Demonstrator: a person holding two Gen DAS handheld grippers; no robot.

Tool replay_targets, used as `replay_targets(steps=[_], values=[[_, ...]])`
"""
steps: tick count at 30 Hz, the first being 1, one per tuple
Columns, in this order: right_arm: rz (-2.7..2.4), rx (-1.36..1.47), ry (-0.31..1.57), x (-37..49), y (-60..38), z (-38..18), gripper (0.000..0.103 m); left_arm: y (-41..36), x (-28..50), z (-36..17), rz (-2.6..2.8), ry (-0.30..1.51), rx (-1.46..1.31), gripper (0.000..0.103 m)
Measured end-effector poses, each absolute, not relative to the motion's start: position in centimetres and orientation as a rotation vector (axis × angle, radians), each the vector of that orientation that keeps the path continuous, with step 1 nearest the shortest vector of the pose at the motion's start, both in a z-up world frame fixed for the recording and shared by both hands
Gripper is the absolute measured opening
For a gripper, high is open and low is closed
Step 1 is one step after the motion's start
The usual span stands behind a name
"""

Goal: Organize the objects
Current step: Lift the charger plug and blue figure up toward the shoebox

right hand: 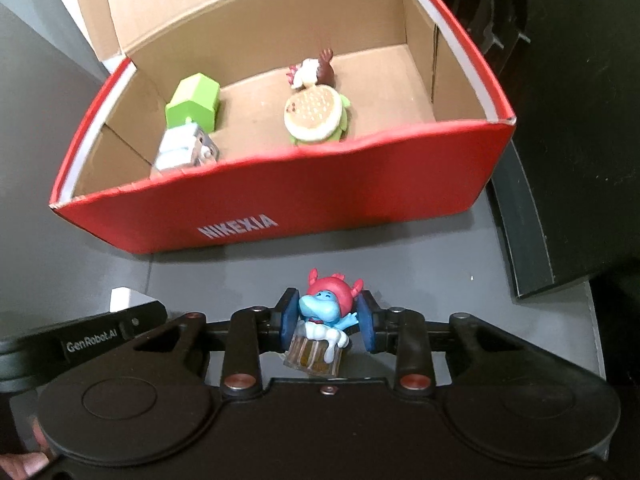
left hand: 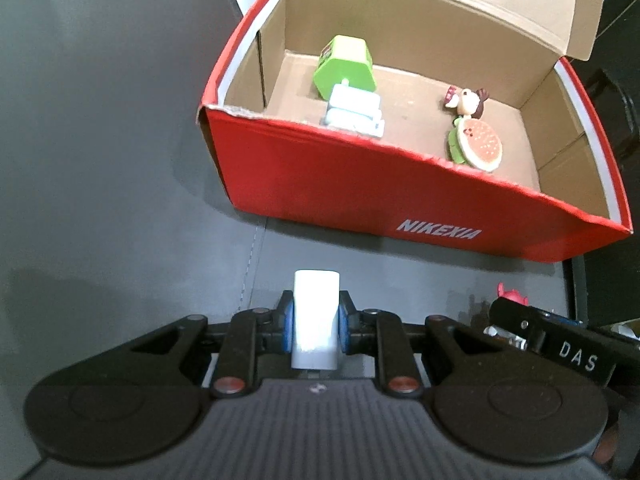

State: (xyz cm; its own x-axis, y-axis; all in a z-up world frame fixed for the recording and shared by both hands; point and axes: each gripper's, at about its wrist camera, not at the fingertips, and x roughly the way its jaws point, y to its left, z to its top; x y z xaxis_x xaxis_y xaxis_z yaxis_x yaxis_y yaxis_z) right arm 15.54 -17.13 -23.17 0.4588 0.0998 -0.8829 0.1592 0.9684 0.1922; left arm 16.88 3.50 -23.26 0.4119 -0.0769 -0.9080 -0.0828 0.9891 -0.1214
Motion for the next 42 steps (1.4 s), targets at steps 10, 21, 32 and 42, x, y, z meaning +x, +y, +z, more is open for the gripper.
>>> replay_targets(steps=[10,21,32,42], values=[[-0.029,0.305,1.017,14.9,-17.6,-20.3,0.032,3.5,16.2,-21.2,-0.018,1.104,-0.146,0.020],[-0.004,0.344,0.932,14.4,-18.1,-17.1,0.032,3.3,15.3,-18.1,-0.049,1.048,-0.127,0.020],[0.039,0.370,0.856,13.3,-19.3,-13.9,0.032,3.1,14.7,-14.9,-0.083,1.000,-0.119,0.020],[0.091,0.386,0.818,12.7,-20.5,-11.7,0.032,3.2,15.1,-11.7,-0.130,0.960,-0.097,0.020]])
